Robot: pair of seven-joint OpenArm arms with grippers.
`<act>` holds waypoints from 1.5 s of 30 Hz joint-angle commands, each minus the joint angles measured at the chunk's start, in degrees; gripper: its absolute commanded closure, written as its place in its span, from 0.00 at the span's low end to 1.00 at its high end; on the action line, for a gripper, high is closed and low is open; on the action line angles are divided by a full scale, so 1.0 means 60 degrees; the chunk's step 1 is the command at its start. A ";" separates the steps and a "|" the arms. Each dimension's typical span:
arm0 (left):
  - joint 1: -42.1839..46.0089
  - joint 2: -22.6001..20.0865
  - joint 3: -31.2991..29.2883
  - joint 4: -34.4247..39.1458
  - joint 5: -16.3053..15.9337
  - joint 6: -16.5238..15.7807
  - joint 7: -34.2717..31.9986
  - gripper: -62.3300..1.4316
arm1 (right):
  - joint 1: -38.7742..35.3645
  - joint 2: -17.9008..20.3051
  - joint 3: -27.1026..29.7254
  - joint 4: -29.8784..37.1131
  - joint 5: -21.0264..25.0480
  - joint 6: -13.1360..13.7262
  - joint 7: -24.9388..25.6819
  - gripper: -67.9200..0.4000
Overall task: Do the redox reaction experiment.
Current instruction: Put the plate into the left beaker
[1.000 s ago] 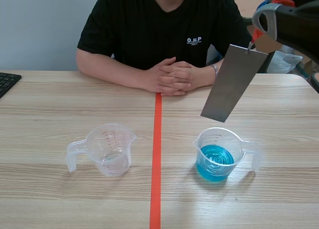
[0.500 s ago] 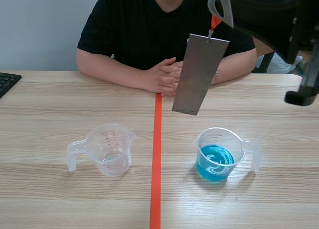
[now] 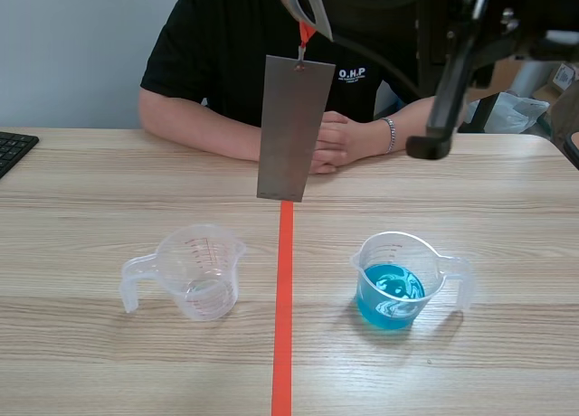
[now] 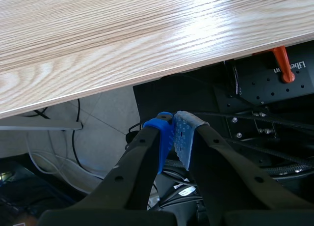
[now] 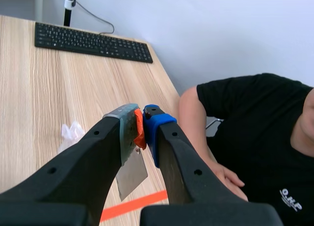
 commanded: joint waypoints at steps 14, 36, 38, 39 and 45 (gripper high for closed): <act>0.0058 -0.0058 -0.0022 0.0120 -0.0018 -0.0280 -0.0098 0.80 | 0.1690 -0.1577 -0.2189 -0.1122 -0.1224 -0.0069 -0.0175 0.97; 0.0058 -0.0058 -0.0025 0.0120 -0.0015 -0.0284 -0.0047 0.12 | 0.2106 -0.2779 -0.3588 -0.2025 -0.2524 -0.0069 -0.0342 0.97; 0.0058 -0.0058 -0.0025 0.0120 -0.0015 -0.0284 -0.0015 0.07 | 0.2106 -0.2779 -0.3632 -0.2025 -0.2528 -0.0069 -0.0353 0.97; 0.0058 -0.0058 -0.0025 0.0120 -0.0015 -0.0284 0.0018 0.05 | 0.2102 -0.2779 -0.3632 -0.2025 -0.2528 -0.0069 -0.0350 0.97; 0.0058 -0.0058 -0.0025 0.0120 -0.0015 -0.0284 0.0091 0.00 | 0.2106 -0.2779 -0.3632 -0.2073 -0.2528 -0.0069 -0.0339 0.97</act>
